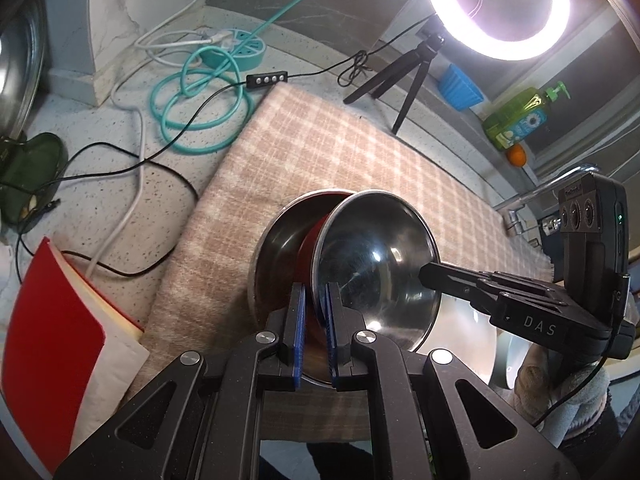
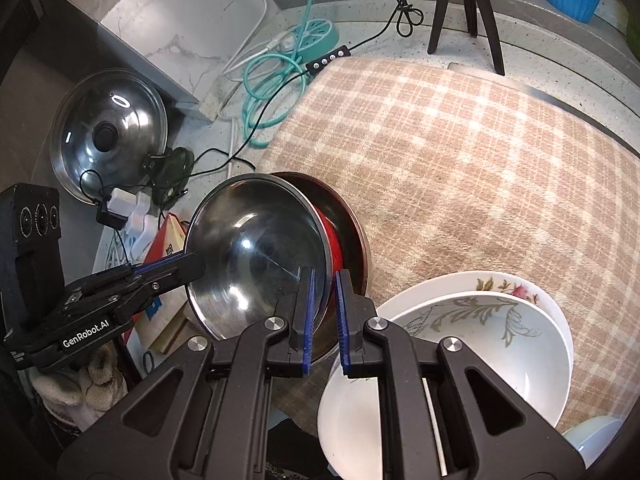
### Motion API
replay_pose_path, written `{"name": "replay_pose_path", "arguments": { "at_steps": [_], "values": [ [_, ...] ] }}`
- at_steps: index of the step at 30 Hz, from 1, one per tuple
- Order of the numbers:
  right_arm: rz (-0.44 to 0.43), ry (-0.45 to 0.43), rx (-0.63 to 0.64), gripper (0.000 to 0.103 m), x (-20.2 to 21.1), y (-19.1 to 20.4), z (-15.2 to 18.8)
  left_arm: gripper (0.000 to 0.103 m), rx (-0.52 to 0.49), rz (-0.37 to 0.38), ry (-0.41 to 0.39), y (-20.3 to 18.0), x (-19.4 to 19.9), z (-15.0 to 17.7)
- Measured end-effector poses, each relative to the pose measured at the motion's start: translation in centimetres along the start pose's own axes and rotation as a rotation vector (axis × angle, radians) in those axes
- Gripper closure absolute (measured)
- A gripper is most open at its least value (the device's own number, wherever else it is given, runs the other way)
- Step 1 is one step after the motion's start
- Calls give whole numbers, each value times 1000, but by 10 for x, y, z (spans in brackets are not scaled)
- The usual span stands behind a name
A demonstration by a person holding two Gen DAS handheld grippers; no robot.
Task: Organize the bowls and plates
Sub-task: 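Lower the red-outside bowl into the large steel bowl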
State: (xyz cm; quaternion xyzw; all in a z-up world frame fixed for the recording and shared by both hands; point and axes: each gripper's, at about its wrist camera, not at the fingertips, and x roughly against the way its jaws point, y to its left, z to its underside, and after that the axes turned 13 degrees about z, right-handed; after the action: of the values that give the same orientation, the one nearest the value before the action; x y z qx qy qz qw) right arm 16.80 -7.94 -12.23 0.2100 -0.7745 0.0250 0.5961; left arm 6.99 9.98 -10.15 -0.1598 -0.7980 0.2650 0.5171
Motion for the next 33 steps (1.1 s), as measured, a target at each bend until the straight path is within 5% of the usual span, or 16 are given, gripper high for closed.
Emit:
{"name": "replay_pose_path", "arguments": {
  "at_steps": [33],
  "values": [
    [34, 54, 57, 86, -26, 6, -9, 95, -23, -79, 80, 6, -24, -1]
  ]
}}
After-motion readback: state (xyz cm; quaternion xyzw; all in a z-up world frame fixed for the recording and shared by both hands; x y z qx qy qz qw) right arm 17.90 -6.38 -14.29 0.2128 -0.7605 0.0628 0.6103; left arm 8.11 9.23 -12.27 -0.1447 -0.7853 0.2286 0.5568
